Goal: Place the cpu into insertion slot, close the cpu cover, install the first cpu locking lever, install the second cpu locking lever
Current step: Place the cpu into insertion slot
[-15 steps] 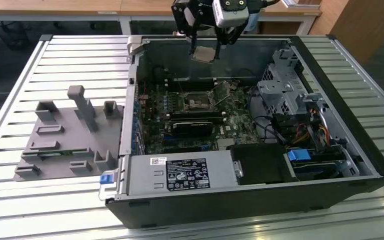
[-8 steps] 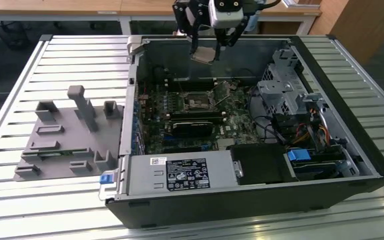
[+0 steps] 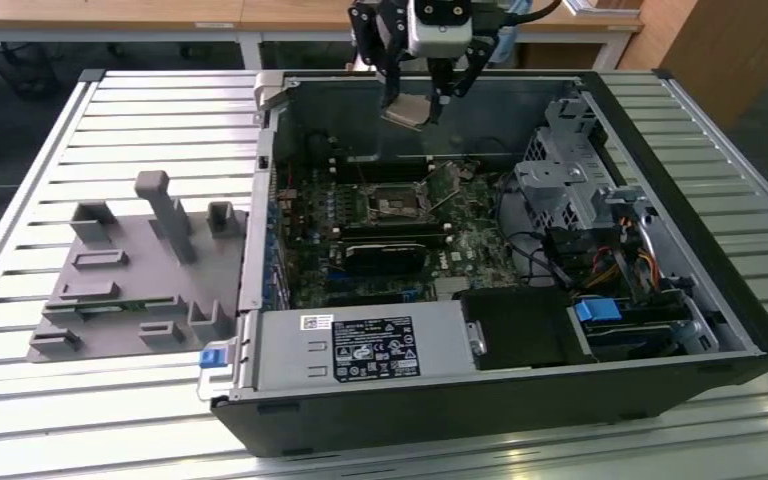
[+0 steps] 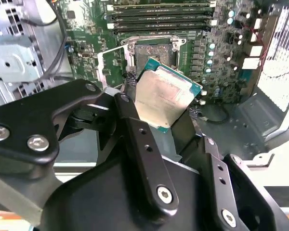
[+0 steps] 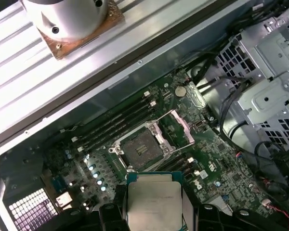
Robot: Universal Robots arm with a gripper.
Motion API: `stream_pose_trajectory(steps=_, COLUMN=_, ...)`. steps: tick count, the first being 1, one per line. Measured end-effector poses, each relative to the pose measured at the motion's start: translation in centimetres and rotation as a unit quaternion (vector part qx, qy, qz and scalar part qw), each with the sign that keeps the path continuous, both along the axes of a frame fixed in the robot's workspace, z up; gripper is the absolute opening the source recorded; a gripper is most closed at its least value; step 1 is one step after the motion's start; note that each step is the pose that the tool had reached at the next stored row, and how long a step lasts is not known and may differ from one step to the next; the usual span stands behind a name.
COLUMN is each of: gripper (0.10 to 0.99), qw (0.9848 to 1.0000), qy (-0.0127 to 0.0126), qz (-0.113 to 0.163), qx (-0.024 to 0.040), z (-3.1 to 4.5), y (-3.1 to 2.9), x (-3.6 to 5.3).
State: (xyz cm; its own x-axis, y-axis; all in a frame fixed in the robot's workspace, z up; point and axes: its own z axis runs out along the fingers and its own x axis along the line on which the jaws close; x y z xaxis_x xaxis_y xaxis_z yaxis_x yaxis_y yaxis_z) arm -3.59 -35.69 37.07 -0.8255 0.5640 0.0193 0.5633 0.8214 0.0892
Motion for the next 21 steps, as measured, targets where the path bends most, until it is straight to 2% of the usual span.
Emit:
stream_pose_trajectory(steps=1, gripper=0.541, qw=1.0, qy=0.0, qz=-0.007, qx=0.0, z=-0.02, y=0.0, x=0.0)
stream_pose_trajectory(steps=2, gripper=0.541, qw=0.9991, qy=0.0, qz=-0.043, qx=0.0, z=-0.12, y=0.02, x=0.0)
stream_pose_trajectory(steps=6, gripper=0.541, qw=0.9975, qy=0.0, qz=-0.07, qx=0.0, z=-0.24, y=0.03, x=0.0)
stream_pose_trajectory(steps=7, gripper=0.541, qw=0.9962, qy=0.0, qz=-0.087, qx=-0.0001, z=-0.32, y=0.04, x=-0.01)
stream_pose_trajectory(steps=11, gripper=0.541, qw=0.9932, qy=0.0, qz=-0.117, qx=-0.0001, z=-0.52, y=0.04, x=-0.07)
stream_pose_trajectory(steps=15, gripper=0.541, qw=0.9884, qy=0.0, qz=-0.152, qx=-0.0001, z=-0.77, y=0.04, x=-0.07)
stream_pose_trajectory(steps=18, gripper=0.541, qw=0.9838, qy=0.0, qz=-0.179, qx=0.0, z=-0.96, y=0.04, x=-0.07)
stream_pose_trajectory(steps=21, gripper=0.541, qw=0.9786, qy=0.0, qz=-0.206, qx=0.0, z=-1.11, y=0.05, x=-0.07)
